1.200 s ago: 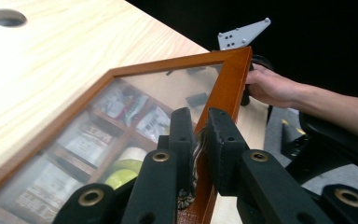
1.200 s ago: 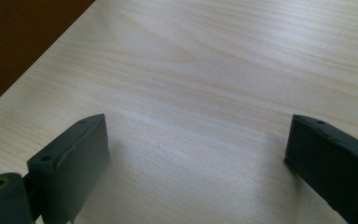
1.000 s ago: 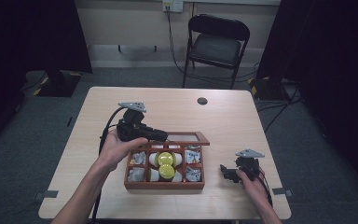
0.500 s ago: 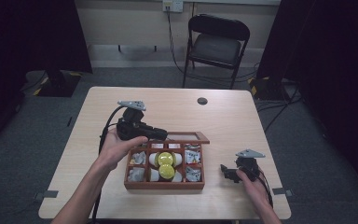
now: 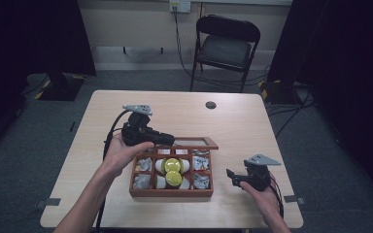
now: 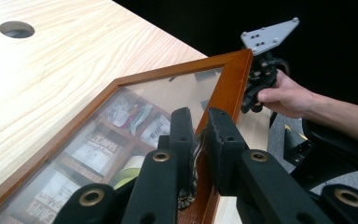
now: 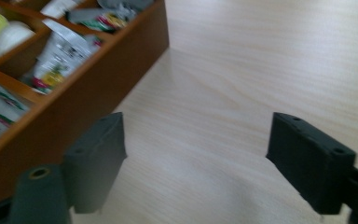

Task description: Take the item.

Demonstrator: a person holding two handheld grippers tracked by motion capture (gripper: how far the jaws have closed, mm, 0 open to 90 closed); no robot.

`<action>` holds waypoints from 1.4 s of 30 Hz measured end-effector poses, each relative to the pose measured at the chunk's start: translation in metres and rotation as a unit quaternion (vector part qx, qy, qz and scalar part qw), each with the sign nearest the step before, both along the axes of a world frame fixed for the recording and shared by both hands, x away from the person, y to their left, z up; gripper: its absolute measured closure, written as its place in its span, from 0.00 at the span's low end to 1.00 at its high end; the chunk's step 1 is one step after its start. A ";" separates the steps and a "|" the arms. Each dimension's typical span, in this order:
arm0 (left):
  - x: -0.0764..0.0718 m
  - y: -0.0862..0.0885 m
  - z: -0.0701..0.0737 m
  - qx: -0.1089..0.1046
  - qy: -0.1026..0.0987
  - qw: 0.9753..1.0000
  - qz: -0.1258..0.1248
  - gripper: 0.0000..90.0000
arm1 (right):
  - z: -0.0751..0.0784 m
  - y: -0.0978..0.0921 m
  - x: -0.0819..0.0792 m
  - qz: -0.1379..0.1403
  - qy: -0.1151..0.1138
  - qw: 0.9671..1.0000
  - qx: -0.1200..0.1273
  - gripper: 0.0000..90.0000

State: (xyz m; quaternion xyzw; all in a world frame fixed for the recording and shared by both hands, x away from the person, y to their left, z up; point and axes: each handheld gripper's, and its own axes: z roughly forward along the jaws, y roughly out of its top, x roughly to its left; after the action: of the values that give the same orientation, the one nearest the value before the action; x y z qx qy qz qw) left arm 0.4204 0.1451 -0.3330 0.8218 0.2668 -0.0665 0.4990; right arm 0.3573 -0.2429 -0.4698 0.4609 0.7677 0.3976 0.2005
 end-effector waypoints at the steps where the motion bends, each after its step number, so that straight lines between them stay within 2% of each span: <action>1: 0.000 0.000 0.000 0.000 0.000 1.000 0.000 0.90 | 0.002 0.001 -0.002 0.005 -0.005 1.000 0.008 0.21; 5: 0.000 -0.001 0.001 0.001 -0.001 1.000 0.000 0.90 | 0.010 0.004 -0.007 0.022 -0.018 0.999 0.023 0.23; 6: 0.001 -0.001 0.001 0.002 -0.001 1.000 0.000 0.90 | 0.015 0.009 -0.011 0.034 -0.024 0.999 0.033 0.24; 12: 0.000 -0.001 0.001 0.003 -0.004 1.000 -0.002 0.90 | 0.020 0.023 -0.017 0.066 -0.027 0.997 0.043 0.25; 17: 0.001 0.000 0.002 0.003 -0.004 1.000 -0.002 0.90 | 0.025 0.044 -0.022 0.112 -0.020 0.992 0.062 0.32; 21: 0.000 -0.001 0.002 0.008 -0.007 1.000 -0.001 0.90 | 0.026 0.059 -0.024 0.141 -0.012 0.988 0.056 0.34; 25: 0.000 -0.001 0.003 0.009 -0.008 1.000 0.002 0.90 | 0.028 0.070 -0.025 0.157 -0.013 0.986 0.056 0.35; 26: 0.000 -0.001 0.002 0.007 -0.008 1.000 0.001 0.90 | 0.027 0.078 -0.025 0.171 -0.010 0.984 0.051 0.36; 27: 0.000 -0.001 0.002 0.007 -0.008 1.000 0.001 0.90 | 0.027 0.078 -0.025 0.171 -0.010 0.984 0.051 0.36; 29: 0.000 -0.001 0.003 0.007 -0.008 1.000 0.001 0.90 | 0.025 0.090 -0.025 0.188 -0.005 0.981 0.043 0.37; 31: 0.000 -0.001 0.003 0.007 -0.008 1.000 0.000 0.90 | 0.024 0.094 -0.025 0.193 -0.004 0.981 0.038 0.38; 35: 0.000 -0.002 0.004 0.012 -0.009 1.000 -0.001 0.90 | 0.023 0.112 -0.024 0.218 -0.004 0.976 0.026 0.39; 38: 0.001 -0.002 0.004 0.014 -0.010 1.000 0.000 0.90 | 0.024 0.122 -0.021 0.230 -0.004 0.973 0.021 0.40; 39: 0.001 -0.002 0.004 0.014 -0.010 1.000 0.000 0.90 | 0.024 0.122 -0.021 0.230 -0.004 0.973 0.021 0.40; 40: 0.001 -0.002 0.005 0.013 -0.010 1.000 0.001 0.90 | 0.024 0.129 -0.019 0.238 0.000 0.971 0.016 0.40; 42: 0.002 -0.002 0.005 0.013 -0.008 1.000 -0.001 0.90 | 0.022 0.136 -0.016 0.242 0.011 0.970 0.009 0.40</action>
State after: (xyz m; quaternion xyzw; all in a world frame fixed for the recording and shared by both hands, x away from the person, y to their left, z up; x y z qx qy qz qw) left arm 0.4220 0.1429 -0.3284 0.8288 0.2632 -0.0568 0.4906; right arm 0.3408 -0.1068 -0.4476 0.2675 0.8548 0.4363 0.0860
